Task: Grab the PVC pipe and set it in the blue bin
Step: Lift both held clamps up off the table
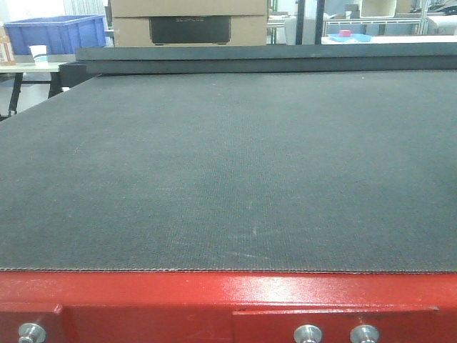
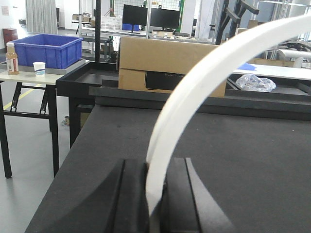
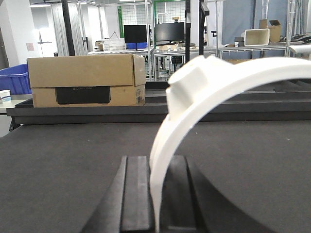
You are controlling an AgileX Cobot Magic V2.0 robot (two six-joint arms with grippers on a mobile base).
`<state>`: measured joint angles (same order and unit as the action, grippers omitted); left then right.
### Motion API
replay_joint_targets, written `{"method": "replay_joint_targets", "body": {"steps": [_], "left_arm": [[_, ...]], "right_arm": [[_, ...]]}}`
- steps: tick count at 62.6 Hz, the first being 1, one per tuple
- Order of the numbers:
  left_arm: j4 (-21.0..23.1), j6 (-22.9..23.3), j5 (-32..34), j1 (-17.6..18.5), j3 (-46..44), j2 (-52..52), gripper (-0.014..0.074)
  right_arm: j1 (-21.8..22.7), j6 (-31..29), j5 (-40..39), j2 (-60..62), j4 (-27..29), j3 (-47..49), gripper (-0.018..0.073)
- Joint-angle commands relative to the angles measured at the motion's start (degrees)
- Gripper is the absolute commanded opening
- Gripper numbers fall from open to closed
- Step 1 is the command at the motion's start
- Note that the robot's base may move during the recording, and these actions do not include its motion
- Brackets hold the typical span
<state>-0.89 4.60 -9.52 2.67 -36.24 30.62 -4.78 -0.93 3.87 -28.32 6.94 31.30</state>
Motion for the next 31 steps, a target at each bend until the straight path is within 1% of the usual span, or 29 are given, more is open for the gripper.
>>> {"method": "replay_joint_targets", "body": {"steps": [1,31], "left_arm": [[0.5,0.2,1.6,-0.1,0.0,-0.3,-0.0111],[0.5,0.2,1.6,-0.1,0.0,-0.3,-0.0111]], "right_arm": [[0.0,-0.2,-1.0,0.3,-0.3,-0.1,-0.0160],[0.0,-0.2,-1.0,0.3,-0.3,-0.1,-0.0160]]}}
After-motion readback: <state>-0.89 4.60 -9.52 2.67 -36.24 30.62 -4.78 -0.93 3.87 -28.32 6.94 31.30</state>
